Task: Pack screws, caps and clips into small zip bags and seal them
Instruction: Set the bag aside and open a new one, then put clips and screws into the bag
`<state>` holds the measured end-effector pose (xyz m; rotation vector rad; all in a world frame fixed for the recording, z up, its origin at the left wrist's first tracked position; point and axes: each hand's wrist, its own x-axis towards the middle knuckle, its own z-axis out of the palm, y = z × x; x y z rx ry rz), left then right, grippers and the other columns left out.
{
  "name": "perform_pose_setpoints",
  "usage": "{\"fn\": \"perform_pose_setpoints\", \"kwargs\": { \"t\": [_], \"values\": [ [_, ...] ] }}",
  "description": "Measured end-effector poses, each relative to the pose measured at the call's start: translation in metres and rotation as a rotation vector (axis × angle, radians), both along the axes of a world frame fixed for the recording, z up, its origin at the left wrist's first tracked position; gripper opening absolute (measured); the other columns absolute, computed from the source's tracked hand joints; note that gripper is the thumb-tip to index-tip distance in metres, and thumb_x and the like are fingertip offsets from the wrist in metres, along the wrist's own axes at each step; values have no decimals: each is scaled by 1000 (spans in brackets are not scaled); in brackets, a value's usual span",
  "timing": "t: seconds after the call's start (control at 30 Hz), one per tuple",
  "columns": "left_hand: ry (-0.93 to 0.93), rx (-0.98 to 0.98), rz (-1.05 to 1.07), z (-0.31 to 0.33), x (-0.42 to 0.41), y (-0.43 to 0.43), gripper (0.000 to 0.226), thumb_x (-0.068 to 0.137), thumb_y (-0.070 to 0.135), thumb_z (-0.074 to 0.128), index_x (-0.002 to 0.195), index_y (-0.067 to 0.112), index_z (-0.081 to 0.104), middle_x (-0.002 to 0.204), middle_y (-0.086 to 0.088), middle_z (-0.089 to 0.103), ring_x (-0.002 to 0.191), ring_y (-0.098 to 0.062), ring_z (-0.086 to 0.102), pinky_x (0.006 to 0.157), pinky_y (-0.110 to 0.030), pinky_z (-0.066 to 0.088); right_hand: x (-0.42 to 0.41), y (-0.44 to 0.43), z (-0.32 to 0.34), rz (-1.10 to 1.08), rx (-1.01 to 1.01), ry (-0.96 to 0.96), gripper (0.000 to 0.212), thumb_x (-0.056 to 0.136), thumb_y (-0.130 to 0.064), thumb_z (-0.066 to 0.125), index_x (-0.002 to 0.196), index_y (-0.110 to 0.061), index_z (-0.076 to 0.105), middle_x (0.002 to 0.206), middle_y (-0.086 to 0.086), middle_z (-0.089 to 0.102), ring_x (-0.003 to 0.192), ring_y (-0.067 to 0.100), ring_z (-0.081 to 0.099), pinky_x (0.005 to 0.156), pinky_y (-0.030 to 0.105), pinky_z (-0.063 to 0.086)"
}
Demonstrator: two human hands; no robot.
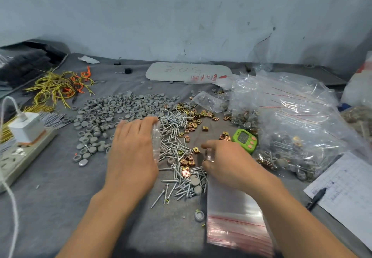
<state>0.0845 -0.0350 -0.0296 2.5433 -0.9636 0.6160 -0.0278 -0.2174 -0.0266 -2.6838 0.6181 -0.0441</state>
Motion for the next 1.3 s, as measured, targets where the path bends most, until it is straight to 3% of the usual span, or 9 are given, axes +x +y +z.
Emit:
{"fn": "perform_pose_setpoints", "kwargs": {
  "t": [0.13,0.4,0.57,0.73,0.83,0.93,1.07,1.17,1.3],
  "values": [
    [42,45,13,-2,1,2,85,56,-7,76,132,18,47,113,-2,59,106,-19,43,103,-40,40,-12,-14,1,-21,12,-24,58,100,-36,59,155,-27,41,148,-1,58,129,22,57,107,34,43],
    [30,-9,30,-5,0,-1,76,63,-1,81,131,15,51,111,-6,62,102,-24,48,93,-39,41,-30,-30,12,21,130,13,89,86,-3,69,157,-43,34,150,-13,54,132,11,55,107,31,48],
    [40,3,35,-7,-1,-3,77,65,-3,79,132,19,47,110,-2,59,101,-21,47,92,-36,40,-22,-31,7,-22,51,5,90,81,2,65,154,-43,37,119,-12,65,103,13,57,71,14,43],
    [36,-10,28,-11,1,-6,75,65,-4,77,129,22,45,105,0,57,96,-23,49,87,-37,41,-28,-35,12,6,-34,138,60,81,-24,71,135,-37,51,120,-6,66,110,24,59,93,32,45],
    [35,-11,32,-13,2,-7,74,68,-1,77,130,23,45,106,0,58,96,-23,50,85,-37,42,-29,-35,13,1,36,135,57,78,-18,75,127,-37,54,106,-10,62,99,21,58,74,27,43],
    [40,-5,45,-14,2,-9,76,68,1,80,131,25,45,107,1,59,97,-22,51,85,-36,44,-30,-37,11,-1,70,113,32,79,-5,70,93,-32,62,85,-15,59,83,13,59,53,15,34],
    [36,-18,43,-14,3,-9,78,67,1,80,131,25,43,107,1,58,97,-22,51,85,-37,46,-43,-54,19,-105,34,40,27,75,1,67,65,-23,59,66,-9,61,64,7,56,43,14,32],
    [28,-18,37,-16,4,-9,79,66,1,80,131,25,43,106,2,58,96,-21,50,84,-37,45,-55,-67,25,-227,-105,74,20,72,-2,67,79,-20,67,75,-1,69,75,25,62,54,27,42],
    [20,-20,50,-17,5,-9,82,63,1,83,131,25,44,105,1,59,95,-21,51,82,-36,44,-56,-62,24,-359,-276,69,49,79,-5,66,112,-41,71,111,1,73,103,32,66,76,34,49]
  ]
}}
